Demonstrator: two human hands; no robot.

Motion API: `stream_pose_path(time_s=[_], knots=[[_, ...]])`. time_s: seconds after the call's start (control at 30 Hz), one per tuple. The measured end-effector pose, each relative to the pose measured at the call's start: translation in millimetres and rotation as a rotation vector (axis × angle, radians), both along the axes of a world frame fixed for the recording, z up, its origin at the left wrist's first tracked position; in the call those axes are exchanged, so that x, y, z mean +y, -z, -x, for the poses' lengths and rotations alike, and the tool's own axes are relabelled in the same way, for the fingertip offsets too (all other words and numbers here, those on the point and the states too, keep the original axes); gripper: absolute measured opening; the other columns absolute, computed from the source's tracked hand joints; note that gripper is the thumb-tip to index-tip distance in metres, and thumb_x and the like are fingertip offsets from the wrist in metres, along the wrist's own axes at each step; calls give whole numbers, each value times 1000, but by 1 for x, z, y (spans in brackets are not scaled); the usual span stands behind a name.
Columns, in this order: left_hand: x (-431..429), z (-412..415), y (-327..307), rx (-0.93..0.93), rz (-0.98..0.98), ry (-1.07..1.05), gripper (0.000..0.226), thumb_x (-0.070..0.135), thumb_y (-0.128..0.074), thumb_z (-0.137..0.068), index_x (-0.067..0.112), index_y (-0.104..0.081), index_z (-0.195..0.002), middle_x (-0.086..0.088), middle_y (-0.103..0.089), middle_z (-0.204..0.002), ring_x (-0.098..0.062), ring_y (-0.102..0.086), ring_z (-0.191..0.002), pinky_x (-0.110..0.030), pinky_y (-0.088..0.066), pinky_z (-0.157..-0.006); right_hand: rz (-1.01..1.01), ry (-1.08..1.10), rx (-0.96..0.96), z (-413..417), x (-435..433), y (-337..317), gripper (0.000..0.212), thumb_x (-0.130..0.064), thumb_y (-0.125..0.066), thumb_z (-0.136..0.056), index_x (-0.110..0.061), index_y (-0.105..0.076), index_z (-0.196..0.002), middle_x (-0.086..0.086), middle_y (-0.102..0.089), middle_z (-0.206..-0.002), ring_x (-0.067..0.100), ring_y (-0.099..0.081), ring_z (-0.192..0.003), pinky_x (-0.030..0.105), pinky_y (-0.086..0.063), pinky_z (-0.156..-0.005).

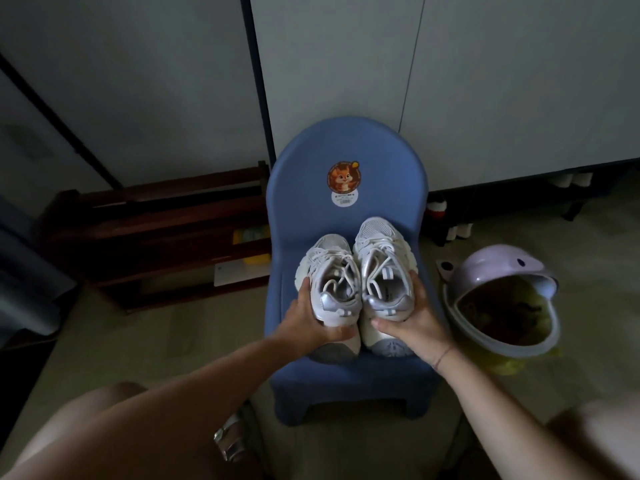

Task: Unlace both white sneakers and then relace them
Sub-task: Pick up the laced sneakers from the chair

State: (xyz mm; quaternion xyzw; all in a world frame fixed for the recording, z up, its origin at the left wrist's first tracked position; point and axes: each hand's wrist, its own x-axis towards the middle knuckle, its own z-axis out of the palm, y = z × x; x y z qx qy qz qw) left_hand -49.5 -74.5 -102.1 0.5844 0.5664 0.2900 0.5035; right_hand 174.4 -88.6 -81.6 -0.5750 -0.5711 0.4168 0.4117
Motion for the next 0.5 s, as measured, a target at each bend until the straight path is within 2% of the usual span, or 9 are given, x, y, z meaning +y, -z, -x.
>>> stream_pose_path(time_s=[0.1, 0.17, 0.27, 0.37, 0.43, 0.5], knots=[[-3, 2, -26, -67, 26, -5, 120, 53, -93, -44, 32, -28, -142, 14, -62, -123, -8, -60, -115, -42, -49, -102, -38, 32, 80, 6, 0, -14, 72, -6, -87, -59, -45, -46, -105, -15, -57, -113, -2, -55, -103, 4, -39, -80], [-4, 8, -45, -66, -11, -1, 118, 52, -93, -44, 31, -30, -141, 13, -62, -124, -8, -60, -115, -42, -49, -101, -77, 15, 141, 11, -3, -27, 71, -5, -87, -56, -37, -50, -108, -10, -61, -114, 2, -59, -104, 6, -45, -80], [-12, 18, -83, -62, -118, -7, 107, 42, -90, -47, 32, -36, -138, 14, -61, -124, -2, -60, -113, -32, -51, -98, -139, -18, 208, 23, -8, -53, 79, -23, -84, -50, -31, -51, -122, -5, -63, -119, 8, -60, -110, 27, -50, -93], [-24, 38, -126, -46, -231, -35, 108, 45, -88, -48, 34, -34, -141, 17, -57, -129, 3, -55, -118, -25, -47, -98, -205, -72, 225, 42, -7, -83, 77, -28, -83, -52, -27, -53, -123, -1, -64, -119, 15, -61, -111, 44, -50, -95], [-30, 54, -149, -31, -307, -49, 102, 42, -89, -53, 36, -36, -139, 17, -57, -130, 2, -55, -120, -26, -46, -98, -259, -91, 222, 58, -4, -102, 75, -27, -83, -53, -27, -53, -122, -2, -64, -118, 15, -61, -111, 45, -50, -95], [-34, 70, -165, -42, -374, -73, 89, 31, -89, -59, 39, -41, -133, 16, -62, -125, 0, -58, -116, -23, -48, -94, -314, -112, 215, 76, 1, -119, 78, -24, -84, -54, -25, -52, -124, -3, -63, -120, 15, -60, -113, 43, -49, -96]])
